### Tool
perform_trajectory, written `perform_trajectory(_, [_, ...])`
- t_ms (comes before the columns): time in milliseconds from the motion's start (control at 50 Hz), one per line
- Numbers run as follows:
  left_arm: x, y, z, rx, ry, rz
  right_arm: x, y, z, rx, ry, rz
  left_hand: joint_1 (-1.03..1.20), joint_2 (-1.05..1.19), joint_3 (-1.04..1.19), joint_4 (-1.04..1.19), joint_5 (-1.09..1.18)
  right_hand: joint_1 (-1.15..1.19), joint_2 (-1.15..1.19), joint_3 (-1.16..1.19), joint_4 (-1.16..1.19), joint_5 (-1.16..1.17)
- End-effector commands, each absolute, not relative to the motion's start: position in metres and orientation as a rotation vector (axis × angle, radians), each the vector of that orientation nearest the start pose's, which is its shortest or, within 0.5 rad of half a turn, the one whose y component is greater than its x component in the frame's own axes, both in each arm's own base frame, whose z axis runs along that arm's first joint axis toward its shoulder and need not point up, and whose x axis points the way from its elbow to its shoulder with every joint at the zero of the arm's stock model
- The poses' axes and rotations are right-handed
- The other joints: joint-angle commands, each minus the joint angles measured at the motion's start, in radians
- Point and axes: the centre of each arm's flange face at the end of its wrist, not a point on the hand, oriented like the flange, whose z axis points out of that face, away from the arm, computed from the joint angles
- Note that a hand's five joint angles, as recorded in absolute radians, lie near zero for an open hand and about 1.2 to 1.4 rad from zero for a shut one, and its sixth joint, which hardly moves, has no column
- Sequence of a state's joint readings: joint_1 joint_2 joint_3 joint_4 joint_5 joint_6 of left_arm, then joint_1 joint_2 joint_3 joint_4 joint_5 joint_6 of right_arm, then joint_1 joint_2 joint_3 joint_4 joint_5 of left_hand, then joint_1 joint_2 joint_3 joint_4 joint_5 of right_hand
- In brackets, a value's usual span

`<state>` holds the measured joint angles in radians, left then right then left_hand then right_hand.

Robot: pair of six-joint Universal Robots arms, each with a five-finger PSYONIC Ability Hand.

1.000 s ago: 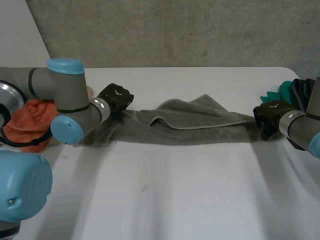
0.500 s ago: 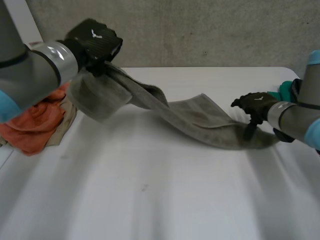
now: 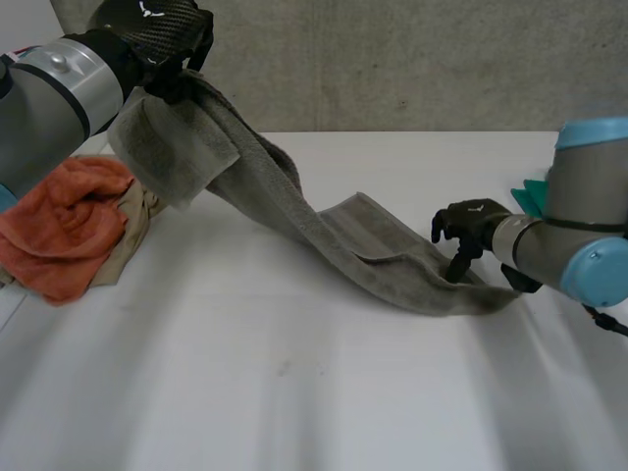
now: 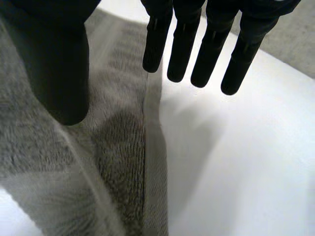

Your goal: Fold the laundry.

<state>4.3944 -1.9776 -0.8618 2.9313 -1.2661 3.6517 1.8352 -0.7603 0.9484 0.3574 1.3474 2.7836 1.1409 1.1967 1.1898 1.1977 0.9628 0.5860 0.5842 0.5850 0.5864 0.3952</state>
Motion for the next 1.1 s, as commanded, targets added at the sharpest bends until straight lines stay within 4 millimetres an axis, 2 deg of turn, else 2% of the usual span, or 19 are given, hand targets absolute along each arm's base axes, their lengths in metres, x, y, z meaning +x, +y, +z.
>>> perform_trajectory(20, [-0.273, -0.319, 0.368, 1.185, 1.830, -2.364, 0.254, -0.351, 0.190, -0.879, 2.379, -1.485, 0.255, 0.200, 0.206, 0.199, 0.259, -0.012, -0.010, -0.011, -0.012, 0.004])
perform_trajectory(140, [-0.275, -0.303, 0.385, 1.181, 1.814, -2.417, 0.268, -0.342, 0.179, -0.899, 2.340, -1.416, 0.255, 0.200, 0.206, 0.199, 0.259, -0.039, -0.037, -0.038, -0.039, -0.022])
perform_trajectory(240, [-0.276, -0.292, 0.398, 1.160, 1.796, -2.474, 0.286, -0.334, 0.158, -0.870, 2.341, -1.314, 0.255, 0.200, 0.206, 0.199, 0.259, -0.074, -0.072, -0.073, -0.074, -0.057])
perform_trajectory(400, [-0.276, -0.289, 0.405, 1.137, 1.781, -2.511, 0.304, -0.330, 0.129, -0.834, 2.365, -1.252, 0.255, 0.200, 0.206, 0.199, 0.259, -0.092, -0.090, -0.091, -0.092, -0.075])
perform_trajectory(440, [-0.276, -0.289, 0.406, 1.134, 1.775, -2.517, 0.303, -0.331, 0.127, -0.826, 2.380, -1.255, 0.255, 0.200, 0.206, 0.199, 0.259, 0.110, 0.111, 0.111, 0.109, 0.126])
perform_trajectory(460, [-0.276, -0.289, 0.407, 1.130, 1.770, -2.524, 0.303, -0.332, 0.129, -0.817, 2.389, -1.272, 0.255, 0.200, 0.206, 0.199, 0.259, 0.614, 0.616, 0.615, 0.614, 0.630])
perform_trajectory(480, [-0.276, -0.289, 0.408, 1.128, 1.767, -2.528, 0.302, -0.334, 0.130, -0.808, 2.392, -1.285, 0.255, 0.200, 0.206, 0.199, 0.259, 0.808, 0.810, 0.809, 0.808, 0.825])
perform_trajectory(580, [-0.273, -0.301, 0.418, 1.060, 1.673, -2.595, 0.289, -0.364, 0.194, -0.655, 2.280, -1.639, 0.255, 0.200, 0.206, 0.199, 0.259, 0.810, 0.812, 0.811, 0.810, 0.827])
perform_trajectory(640, [-0.264, -0.339, 0.431, 0.841, 1.531, -2.679, 0.269, -0.388, 0.288, -0.493, 2.002, -2.122, 0.255, 0.200, 0.206, 0.199, 0.259, 0.810, 0.812, 0.811, 0.810, 0.827])
perform_trajectory(660, [-0.262, -0.344, 0.435, 0.792, 1.505, -2.697, 0.265, -0.390, 0.304, -0.459, 1.948, -2.195, 0.255, 0.200, 0.206, 0.199, 0.259, 0.810, 0.812, 0.811, 0.810, 0.827])
perform_trajectory(680, [-0.256, -0.355, 0.441, 0.697, 1.470, -2.722, 0.259, -0.390, 0.335, -0.388, 1.832, -2.334, 0.255, 0.200, 0.206, 0.199, 0.259, 0.810, 0.812, 0.811, 0.810, 0.827])
perform_trajectory(740, [-0.251, -0.368, 0.445, 0.564, 1.458, -2.761, 0.251, -0.385, 0.378, -0.302, 1.638, -2.507, 0.255, 0.200, 0.206, 0.199, 0.259, 0.810, 0.812, 0.811, 0.810, 0.827])
perform_trajectory(780, [-0.251, -0.376, 0.436, 0.524, 1.507, -2.766, 0.251, -0.378, 0.390, -0.327, 1.588, -2.530, 0.255, 0.200, 0.206, 0.199, 0.259, 0.810, 0.812, 0.811, 0.810, 0.827])
perform_trajectory(840, [-0.254, -0.383, 0.415, 0.520, 1.620, -2.736, 0.255, -0.370, 0.377, -0.430, 1.663, -2.449, 0.255, 0.200, 0.206, 0.199, 0.259, 0.810, 0.812, 0.811, 0.810, 0.827])
perform_trajectory(900, [-0.254, -0.387, 0.372, 0.551, 1.825, -2.619, 0.260, -0.361, 0.349, -0.539, 1.793, -2.309, 0.255, 0.200, 0.206, 0.199, 0.259, 0.810, 0.812, 0.811, 0.810, 0.827])
perform_trajectory(940, [-0.251, -0.386, 0.314, 0.593, 2.057, -2.435, 0.263, -0.350, 0.305, -0.692, 1.963, -2.120, 0.255, 0.200, 0.206, 0.199, 0.259, 0.810, 0.812, 0.811, 0.810, 0.827])
perform_trajectory(1000, [-0.250, -0.379, 0.272, 0.644, 2.207, -2.291, 0.263, -0.339, 0.260, -0.849, 2.109, -1.930, 0.255, 0.200, 0.206, 0.199, 0.259, 0.810, 0.812, 0.811, 0.810, 0.827])
perform_trajectory(1020, [-0.249, -0.372, 0.247, 0.688, 2.294, -2.200, 0.262, -0.330, 0.231, -0.953, 2.192, -1.806, 0.255, 0.200, 0.206, 0.199, 0.259, 0.810, 0.812, 0.811, 0.810, 0.827])
perform_trajectory(1100, [-0.248, -0.351, 0.193, 0.819, 2.460, -1.970, 0.257, -0.310, 0.169, -1.178, 2.343, -1.539, 0.255, 0.200, 0.206, 0.199, 0.259, 0.810, 0.812, 0.811, 0.810, 0.827])
